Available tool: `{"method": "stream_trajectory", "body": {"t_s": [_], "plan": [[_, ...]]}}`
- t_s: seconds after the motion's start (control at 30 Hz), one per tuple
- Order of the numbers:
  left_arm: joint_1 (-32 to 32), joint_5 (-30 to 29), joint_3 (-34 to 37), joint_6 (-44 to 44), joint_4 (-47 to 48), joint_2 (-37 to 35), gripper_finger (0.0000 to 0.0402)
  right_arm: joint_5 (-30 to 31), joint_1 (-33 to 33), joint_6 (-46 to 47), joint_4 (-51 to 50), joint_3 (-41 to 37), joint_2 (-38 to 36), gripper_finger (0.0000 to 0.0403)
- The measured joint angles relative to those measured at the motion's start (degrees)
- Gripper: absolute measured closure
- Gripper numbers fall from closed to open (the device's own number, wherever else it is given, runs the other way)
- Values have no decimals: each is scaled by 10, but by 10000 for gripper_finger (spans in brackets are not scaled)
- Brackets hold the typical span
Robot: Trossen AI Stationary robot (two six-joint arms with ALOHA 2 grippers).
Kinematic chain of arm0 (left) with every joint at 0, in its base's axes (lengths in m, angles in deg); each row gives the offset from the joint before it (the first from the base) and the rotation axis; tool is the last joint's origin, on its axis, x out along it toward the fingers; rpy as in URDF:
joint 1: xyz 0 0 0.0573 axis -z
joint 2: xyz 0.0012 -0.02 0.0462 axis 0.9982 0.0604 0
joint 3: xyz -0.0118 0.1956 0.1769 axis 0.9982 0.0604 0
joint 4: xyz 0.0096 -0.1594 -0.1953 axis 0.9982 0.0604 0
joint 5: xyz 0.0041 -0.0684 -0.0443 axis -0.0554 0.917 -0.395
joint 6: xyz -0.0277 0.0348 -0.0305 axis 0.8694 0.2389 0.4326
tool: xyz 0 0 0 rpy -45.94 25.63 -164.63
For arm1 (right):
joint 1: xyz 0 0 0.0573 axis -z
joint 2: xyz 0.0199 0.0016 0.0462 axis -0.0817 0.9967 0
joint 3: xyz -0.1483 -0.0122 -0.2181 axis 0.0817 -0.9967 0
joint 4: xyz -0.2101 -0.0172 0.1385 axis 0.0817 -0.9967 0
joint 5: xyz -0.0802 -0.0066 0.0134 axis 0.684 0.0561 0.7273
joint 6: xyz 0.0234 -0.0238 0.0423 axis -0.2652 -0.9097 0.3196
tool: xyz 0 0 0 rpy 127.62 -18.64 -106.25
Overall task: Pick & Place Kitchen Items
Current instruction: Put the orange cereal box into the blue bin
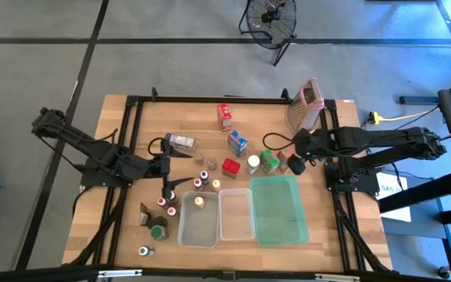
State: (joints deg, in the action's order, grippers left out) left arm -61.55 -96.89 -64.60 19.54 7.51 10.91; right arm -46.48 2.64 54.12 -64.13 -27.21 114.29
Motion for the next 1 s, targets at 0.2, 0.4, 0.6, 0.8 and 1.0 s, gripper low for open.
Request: {"method": "stream_trajectory", "body": {"t_s": [0.2,0.4,0.6,0.8,1.0], "plan": [[0,0,0,-2,-15,0,80,0,1,2,2,0,31,43],[0,0,0,-1,-26,0,80,0,1,4,4,0,62,43],[0,2,0,18,-25,5,80,-14,1,21,8,0,91,43],[0,2,0,23,-26,19,80,-10,6,32,9,0,103,43],[0,0,0,28,-27,46,80,-10,9,32,9,0,104,43]]}}
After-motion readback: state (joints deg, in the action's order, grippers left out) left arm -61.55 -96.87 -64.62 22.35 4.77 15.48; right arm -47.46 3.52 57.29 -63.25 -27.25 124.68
